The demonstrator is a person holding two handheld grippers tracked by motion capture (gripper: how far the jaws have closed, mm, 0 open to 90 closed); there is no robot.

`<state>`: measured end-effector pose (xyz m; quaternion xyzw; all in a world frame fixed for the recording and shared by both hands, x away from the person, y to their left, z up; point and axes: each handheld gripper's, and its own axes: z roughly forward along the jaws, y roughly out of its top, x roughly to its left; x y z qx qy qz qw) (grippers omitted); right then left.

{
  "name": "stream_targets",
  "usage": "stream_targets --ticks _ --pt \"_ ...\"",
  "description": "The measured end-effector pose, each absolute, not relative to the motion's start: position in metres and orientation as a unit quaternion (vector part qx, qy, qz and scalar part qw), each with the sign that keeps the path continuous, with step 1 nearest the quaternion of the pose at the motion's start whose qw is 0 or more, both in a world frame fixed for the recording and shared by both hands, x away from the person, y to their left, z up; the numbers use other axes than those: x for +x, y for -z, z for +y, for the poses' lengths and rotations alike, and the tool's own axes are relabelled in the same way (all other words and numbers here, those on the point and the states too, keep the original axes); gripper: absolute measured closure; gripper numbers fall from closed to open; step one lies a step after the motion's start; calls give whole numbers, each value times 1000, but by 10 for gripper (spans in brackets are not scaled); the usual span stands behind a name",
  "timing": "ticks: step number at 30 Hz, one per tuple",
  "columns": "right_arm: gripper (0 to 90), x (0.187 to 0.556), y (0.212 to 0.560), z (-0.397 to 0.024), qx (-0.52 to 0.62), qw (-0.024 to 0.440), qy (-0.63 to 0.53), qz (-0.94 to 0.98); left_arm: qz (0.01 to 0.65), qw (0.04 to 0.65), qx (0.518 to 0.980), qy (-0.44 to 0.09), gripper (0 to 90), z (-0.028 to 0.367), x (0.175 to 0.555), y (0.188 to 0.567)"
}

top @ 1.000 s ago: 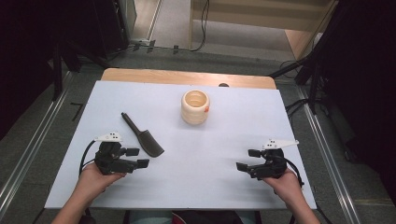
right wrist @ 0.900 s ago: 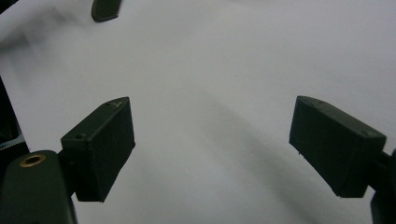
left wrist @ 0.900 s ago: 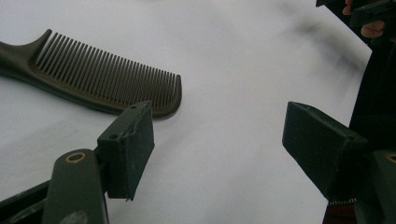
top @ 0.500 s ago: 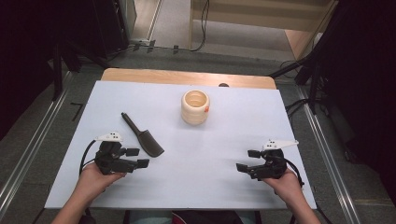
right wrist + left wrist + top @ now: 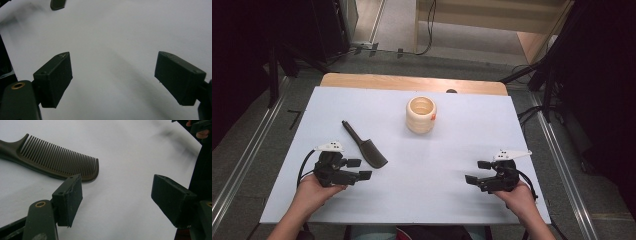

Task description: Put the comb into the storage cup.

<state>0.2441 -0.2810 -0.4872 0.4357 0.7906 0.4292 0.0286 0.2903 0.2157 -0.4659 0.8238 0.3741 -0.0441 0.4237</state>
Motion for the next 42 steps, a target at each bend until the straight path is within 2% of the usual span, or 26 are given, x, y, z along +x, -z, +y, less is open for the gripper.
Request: stream_targets --ticks 19,42 --pt "127 244 488 -280 431 26 -428 794 389 416 821 34 256 223 298 464" --pt "127 244 488 -278 430 26 -427 795 399 408 820 32 271 226 342 441"
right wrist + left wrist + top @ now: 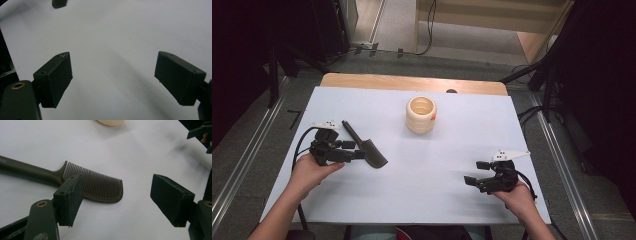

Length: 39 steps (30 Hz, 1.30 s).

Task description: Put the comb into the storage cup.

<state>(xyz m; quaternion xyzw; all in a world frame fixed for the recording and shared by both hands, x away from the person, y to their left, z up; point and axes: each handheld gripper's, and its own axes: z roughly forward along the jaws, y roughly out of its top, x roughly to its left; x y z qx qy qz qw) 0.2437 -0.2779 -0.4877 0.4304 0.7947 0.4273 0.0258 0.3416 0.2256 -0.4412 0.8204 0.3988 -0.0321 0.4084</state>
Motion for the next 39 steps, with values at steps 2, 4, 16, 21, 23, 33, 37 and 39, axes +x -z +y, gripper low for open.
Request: stream_targets --ticks 2,4,16,21,23,33,37,39 --pt "128 244 488 -278 430 26 -426 795 399 406 822 28 271 225 346 439" --pt "128 244 488 -278 431 26 -427 795 398 408 821 26 271 225 349 438" --pt "128 244 488 -279 431 27 -428 794 399 401 824 27 279 221 373 431" --pt "128 244 488 -278 431 26 -427 795 393 397 829 18 279 219 382 427" --pt "128 244 488 -278 431 25 -427 795 392 397 830 12 278 219 386 425" --pt "128 244 488 -279 431 27 -427 795 403 398 824 14 277 222 407 422" --pt "128 244 488 -279 431 26 -428 794 400 401 824 10 276 222 413 422" --pt "128 244 488 -279 431 26 -427 794 399 405 823 15 275 221 417 422"
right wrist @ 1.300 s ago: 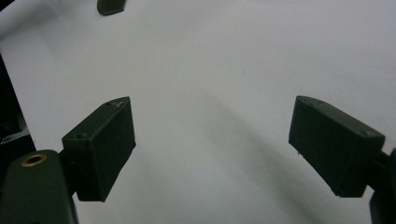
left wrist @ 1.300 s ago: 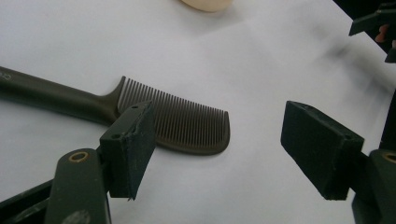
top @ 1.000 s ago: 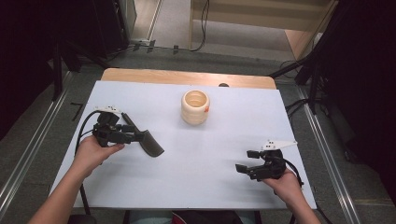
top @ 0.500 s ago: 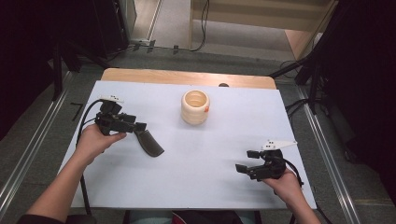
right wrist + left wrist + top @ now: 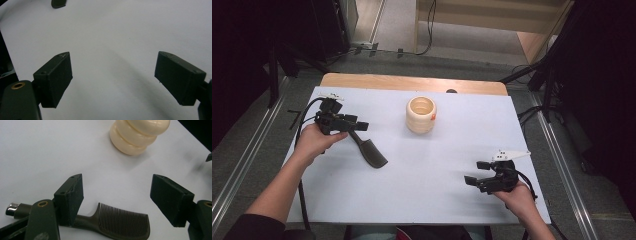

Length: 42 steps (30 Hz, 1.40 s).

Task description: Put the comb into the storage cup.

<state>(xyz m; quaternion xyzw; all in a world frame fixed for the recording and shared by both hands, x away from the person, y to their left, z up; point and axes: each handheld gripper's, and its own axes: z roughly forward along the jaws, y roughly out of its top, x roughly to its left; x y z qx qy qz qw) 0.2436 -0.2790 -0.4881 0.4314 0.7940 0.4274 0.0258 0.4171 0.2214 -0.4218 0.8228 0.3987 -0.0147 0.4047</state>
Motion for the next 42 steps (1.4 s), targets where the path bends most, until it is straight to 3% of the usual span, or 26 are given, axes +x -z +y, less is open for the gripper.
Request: stream_targets --ticks 22,25,32,42 --pt "127 242 488 -280 432 26 -429 793 404 379 832 -10 307 215 459 427" --pt "127 242 488 -281 433 27 -429 792 416 365 833 -6 374 216 461 431" --pt "127 241 488 -281 435 27 -429 791 412 350 841 -26 900 222 462 447" --pt "128 241 488 -282 437 27 -428 791 418 331 845 -33 900 228 463 463"
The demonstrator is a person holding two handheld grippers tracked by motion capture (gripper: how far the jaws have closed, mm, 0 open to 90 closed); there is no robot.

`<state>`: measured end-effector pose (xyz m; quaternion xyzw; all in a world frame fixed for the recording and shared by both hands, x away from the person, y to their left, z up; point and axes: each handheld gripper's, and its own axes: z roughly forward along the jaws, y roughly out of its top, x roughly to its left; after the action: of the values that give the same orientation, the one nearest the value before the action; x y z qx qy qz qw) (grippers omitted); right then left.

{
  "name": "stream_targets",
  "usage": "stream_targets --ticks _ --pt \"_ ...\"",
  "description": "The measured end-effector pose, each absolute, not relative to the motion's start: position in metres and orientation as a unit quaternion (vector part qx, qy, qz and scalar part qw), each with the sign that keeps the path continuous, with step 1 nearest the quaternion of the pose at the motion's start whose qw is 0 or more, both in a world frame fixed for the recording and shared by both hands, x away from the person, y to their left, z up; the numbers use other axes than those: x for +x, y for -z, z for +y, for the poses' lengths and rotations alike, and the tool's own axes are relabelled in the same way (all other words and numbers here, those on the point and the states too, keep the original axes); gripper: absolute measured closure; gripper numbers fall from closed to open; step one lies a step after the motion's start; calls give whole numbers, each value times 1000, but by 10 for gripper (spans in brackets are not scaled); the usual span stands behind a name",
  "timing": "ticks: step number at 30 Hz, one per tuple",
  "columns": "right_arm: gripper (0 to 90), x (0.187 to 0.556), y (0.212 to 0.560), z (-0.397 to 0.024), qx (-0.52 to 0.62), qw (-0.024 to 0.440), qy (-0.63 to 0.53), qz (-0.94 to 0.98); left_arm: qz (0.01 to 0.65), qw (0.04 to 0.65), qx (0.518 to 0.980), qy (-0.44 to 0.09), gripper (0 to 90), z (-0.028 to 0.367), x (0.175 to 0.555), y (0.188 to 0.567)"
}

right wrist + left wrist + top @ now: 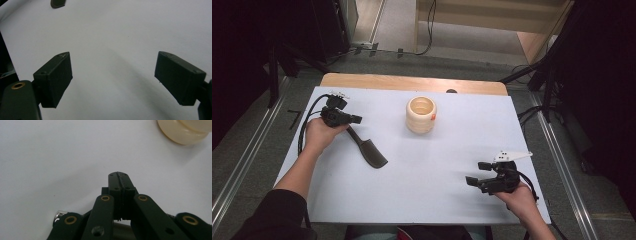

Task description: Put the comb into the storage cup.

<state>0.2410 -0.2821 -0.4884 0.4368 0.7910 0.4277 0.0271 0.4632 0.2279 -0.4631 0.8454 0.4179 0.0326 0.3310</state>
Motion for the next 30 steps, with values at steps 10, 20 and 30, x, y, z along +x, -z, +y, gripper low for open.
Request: stream_targets --ticks 10,20,30 --pt "127 241 488 -282 436 27 -427 791 440 308 842 -42 900 239 463 480" --pt "128 241 489 -282 436 27 -427 792 455 315 832 -41 900 253 454 483" --pt "128 241 489 -281 435 27 -427 793 453 312 834 -41 900 262 443 483"
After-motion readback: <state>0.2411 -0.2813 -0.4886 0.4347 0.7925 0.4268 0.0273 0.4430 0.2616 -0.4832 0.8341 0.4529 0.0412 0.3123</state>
